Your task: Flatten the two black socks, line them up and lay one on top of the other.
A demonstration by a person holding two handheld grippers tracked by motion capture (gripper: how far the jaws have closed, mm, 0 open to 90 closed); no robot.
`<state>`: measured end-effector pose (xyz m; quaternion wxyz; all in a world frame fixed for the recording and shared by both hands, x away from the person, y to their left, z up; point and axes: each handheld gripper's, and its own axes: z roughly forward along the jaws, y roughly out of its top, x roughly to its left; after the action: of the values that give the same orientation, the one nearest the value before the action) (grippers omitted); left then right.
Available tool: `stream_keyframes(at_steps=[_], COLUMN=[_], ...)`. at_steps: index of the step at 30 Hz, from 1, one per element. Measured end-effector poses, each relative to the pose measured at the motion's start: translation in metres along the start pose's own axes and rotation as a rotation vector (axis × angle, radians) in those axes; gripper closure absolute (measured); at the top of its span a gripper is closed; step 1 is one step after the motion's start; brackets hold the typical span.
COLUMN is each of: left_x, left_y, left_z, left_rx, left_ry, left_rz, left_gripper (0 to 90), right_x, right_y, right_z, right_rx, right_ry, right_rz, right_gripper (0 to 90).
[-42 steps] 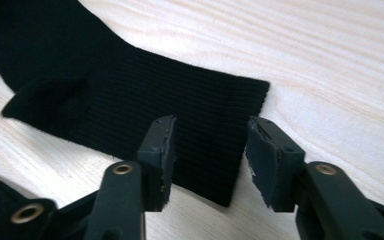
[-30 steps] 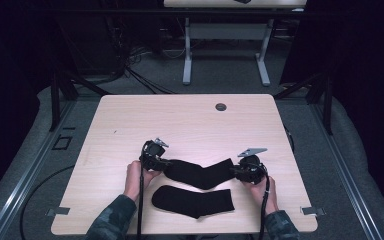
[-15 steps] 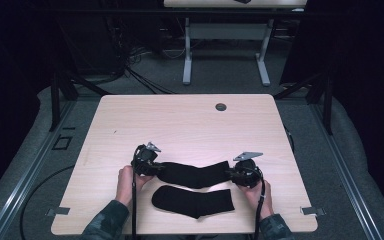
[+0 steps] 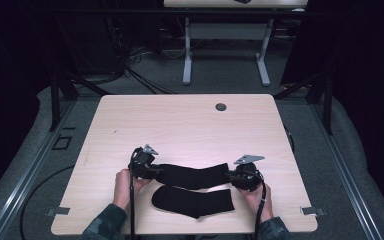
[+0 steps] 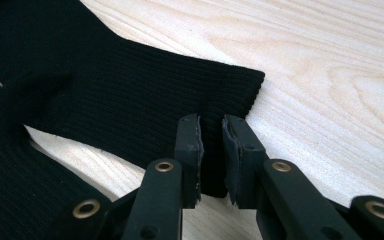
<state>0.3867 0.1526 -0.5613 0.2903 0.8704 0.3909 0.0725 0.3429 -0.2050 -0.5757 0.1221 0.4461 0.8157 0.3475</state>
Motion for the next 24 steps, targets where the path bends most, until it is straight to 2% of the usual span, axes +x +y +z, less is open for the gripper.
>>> stream_keyframes(at_steps=[2, 3, 4, 5, 9, 13, 15, 16, 17, 20, 24], left_x=[0.0, 0.0, 0.0, 0.002, 0.006, 0.01, 0.011, 0.011, 0.011, 0.009, 0.007], left_y=[0.002, 0.002, 0.001, 0.0, -0.004, -0.005, -0.005, -0.006, -0.006, -0.008, -0.011], left_z=[0.0, 0.001, 0.0, -0.001, -0.008, -0.018, -0.021, -0.024, -0.031, -0.039, -0.051], left_rx=[0.002, 0.008, 0.006, -0.002, -0.025, -0.041, -0.045, -0.053, -0.065, -0.089, -0.109], left_ry=[0.006, 0.018, 0.027, 0.018, 0.01, 0.018, 0.023, 0.027, 0.03, 0.051, 0.06], left_rz=[-0.009, -0.015, -0.024, -0.033, -0.057, -0.068, -0.069, -0.07, -0.071, -0.068, -0.067], left_gripper=[55.9, 47.0, 42.1, 38.5, 28.7, 18.4, 16.4, 16.4, 15.6, 15.0, 14.1], right_x=[0.0, 0.0, -0.001, -0.001, -0.003, -0.005, -0.005, -0.006, -0.006, -0.006, -0.008], right_y=[0.001, 0.001, 0.001, 0.001, 0.001, 0.003, 0.004, 0.006, 0.009, 0.013, 0.015], right_z=[0.0, 0.0, 0.0, 0.0, 0.0, -0.005, -0.007, -0.01, -0.017, -0.027, -0.045], right_rx=[0.004, 0.011, 0.009, 0.008, 0.002, -0.021, -0.04, -0.049, -0.069, -0.094, -0.123], right_ry=[0.002, 0.006, 0.009, 0.015, 0.036, 0.047, 0.042, 0.042, 0.042, 0.026, -0.007], right_rz=[0.0, -0.008, -0.006, -0.004, 0.017, 0.024, 0.023, 0.026, 0.022, 0.012, -0.007], right_gripper=[77.5, 76.5, 75.9, 75.6, 71.9, 61.0, 58.5, 54.8, 47.4, 37.2, 23.7])
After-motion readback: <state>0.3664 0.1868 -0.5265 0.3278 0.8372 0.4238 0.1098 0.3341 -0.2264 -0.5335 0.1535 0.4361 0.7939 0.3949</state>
